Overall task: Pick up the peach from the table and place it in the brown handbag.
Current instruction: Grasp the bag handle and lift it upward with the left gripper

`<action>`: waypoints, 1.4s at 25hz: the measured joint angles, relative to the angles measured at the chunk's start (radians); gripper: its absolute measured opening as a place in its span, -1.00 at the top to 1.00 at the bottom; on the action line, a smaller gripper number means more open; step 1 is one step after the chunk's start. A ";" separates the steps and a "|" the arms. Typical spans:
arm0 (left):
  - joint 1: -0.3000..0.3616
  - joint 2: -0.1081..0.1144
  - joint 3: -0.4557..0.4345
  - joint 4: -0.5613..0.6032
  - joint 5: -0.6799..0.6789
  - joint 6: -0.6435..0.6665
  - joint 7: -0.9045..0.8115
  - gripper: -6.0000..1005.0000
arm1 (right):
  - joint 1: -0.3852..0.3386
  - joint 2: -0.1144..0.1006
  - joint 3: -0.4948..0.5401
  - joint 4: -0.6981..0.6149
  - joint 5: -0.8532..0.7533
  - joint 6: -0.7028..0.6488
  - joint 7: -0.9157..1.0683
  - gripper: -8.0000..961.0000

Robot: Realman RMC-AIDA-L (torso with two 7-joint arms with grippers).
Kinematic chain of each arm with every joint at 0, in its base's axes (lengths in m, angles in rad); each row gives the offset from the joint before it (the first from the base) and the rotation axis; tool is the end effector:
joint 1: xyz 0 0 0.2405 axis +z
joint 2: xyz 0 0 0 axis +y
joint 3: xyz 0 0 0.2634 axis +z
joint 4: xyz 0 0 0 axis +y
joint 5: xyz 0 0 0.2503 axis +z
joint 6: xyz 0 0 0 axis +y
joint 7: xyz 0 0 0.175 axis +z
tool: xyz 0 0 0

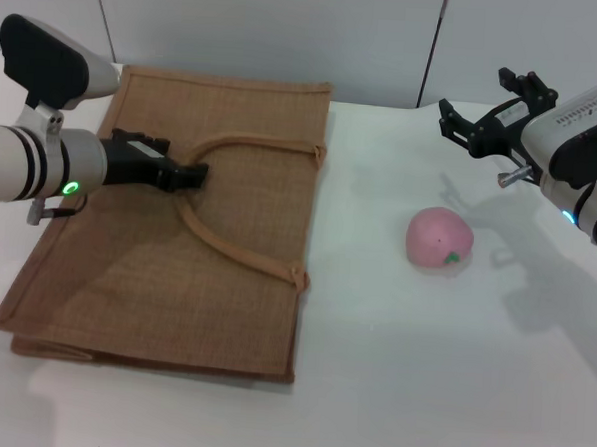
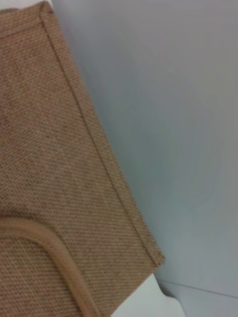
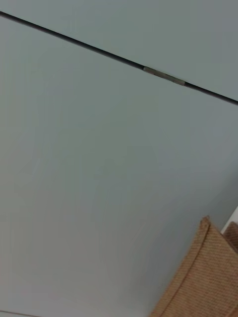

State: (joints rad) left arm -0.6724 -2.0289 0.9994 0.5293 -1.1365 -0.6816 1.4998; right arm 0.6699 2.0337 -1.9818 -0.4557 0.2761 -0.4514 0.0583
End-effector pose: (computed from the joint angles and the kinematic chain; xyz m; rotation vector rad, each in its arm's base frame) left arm -0.3202 0.4907 -0.0341 -2.2289 -0.7757 -0.1173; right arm 0.2464 0.4928 -0.0969 -2.0354 0.3407 0.3493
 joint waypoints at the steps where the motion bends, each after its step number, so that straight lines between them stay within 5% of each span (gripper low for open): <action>1: -0.002 0.000 0.001 0.000 0.000 0.004 0.001 -0.32 | 0.000 0.000 0.000 0.000 0.000 0.000 0.002 -0.81; 24: -0.058 -0.005 0.002 -0.067 -0.002 0.050 0.017 -0.37 | 0.003 -0.001 0.001 -0.002 0.000 0.001 0.012 -0.81; 35: -0.067 -0.005 0.002 -0.102 -0.005 0.077 0.025 -0.10 | 0.005 -0.001 0.003 -0.002 0.000 0.001 0.012 -0.81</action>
State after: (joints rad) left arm -0.7396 -2.0341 1.0016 0.4268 -1.1414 -0.6045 1.5252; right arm 0.6746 2.0325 -1.9788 -0.4572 0.2761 -0.4509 0.0705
